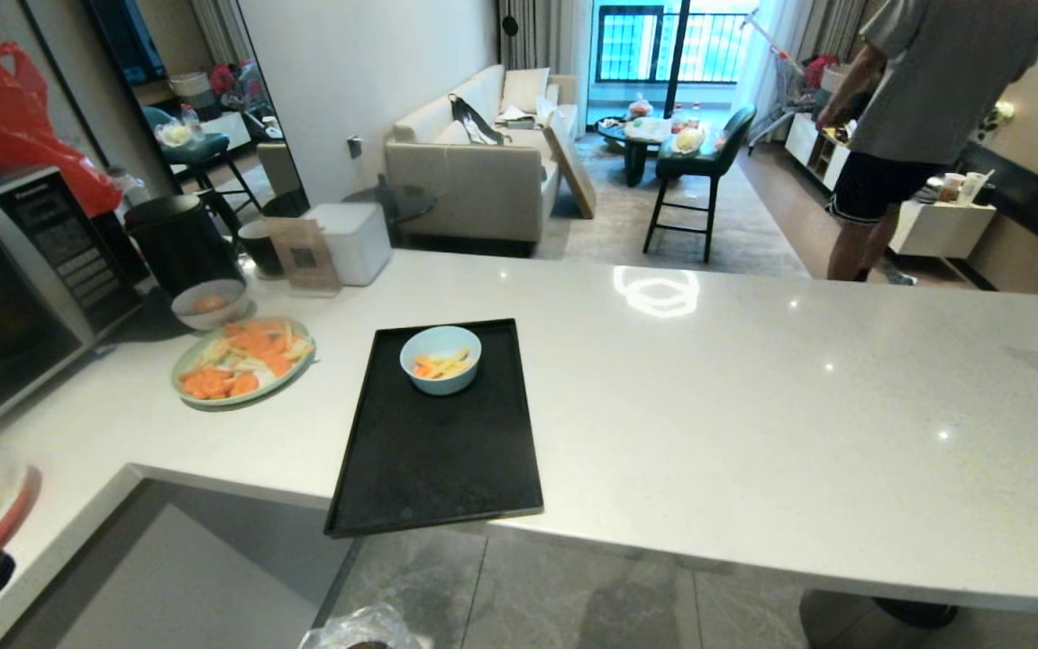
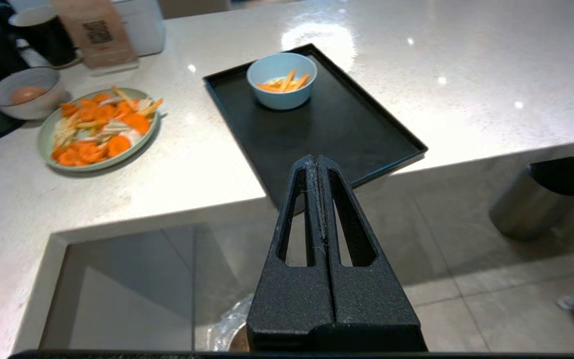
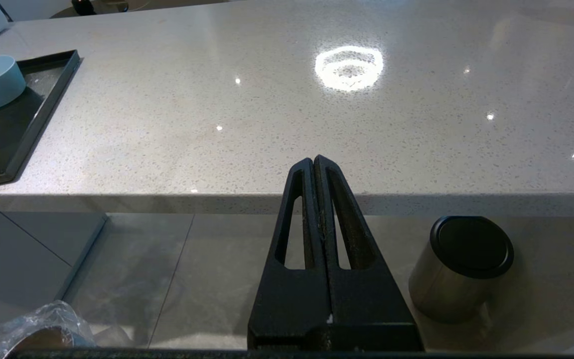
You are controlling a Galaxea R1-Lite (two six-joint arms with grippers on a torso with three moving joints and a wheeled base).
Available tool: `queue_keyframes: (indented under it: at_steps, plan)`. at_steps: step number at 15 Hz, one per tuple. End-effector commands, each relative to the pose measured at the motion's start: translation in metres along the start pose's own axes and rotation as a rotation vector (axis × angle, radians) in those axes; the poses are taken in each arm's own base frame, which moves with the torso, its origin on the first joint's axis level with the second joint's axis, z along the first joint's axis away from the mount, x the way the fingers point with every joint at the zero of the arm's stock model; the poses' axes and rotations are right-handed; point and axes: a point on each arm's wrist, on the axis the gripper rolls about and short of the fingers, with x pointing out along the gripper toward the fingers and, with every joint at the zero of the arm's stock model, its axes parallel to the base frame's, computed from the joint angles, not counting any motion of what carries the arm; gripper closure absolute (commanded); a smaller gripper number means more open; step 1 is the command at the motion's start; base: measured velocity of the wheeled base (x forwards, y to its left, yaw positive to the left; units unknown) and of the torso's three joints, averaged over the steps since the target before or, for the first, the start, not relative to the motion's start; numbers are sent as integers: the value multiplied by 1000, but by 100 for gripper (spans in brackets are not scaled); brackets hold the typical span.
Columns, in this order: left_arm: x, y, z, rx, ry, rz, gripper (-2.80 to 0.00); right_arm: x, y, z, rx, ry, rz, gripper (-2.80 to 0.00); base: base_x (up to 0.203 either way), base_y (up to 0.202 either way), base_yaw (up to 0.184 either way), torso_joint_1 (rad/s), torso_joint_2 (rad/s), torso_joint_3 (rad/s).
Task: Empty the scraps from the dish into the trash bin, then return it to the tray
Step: Pick up the bowl with leftover food
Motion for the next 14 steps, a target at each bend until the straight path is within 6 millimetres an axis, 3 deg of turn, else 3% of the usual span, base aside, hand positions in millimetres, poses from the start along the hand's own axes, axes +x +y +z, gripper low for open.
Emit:
queue_keyframes:
  at_steps: [1, 6, 14]
  plan:
    - [45, 16, 25, -41, 128, -61, 0, 0, 0, 0, 0, 1, -1, 0, 0, 0, 0, 0, 0, 0]
    - [135, 25, 65, -50, 244, -187, 0, 0, 0, 0, 0, 0, -1, 0, 0, 0, 0, 0, 0, 0]
    - [275, 8, 79, -43, 428, -128, 0, 0, 0, 0, 0, 0, -1, 0, 0, 0, 0, 0, 0, 0]
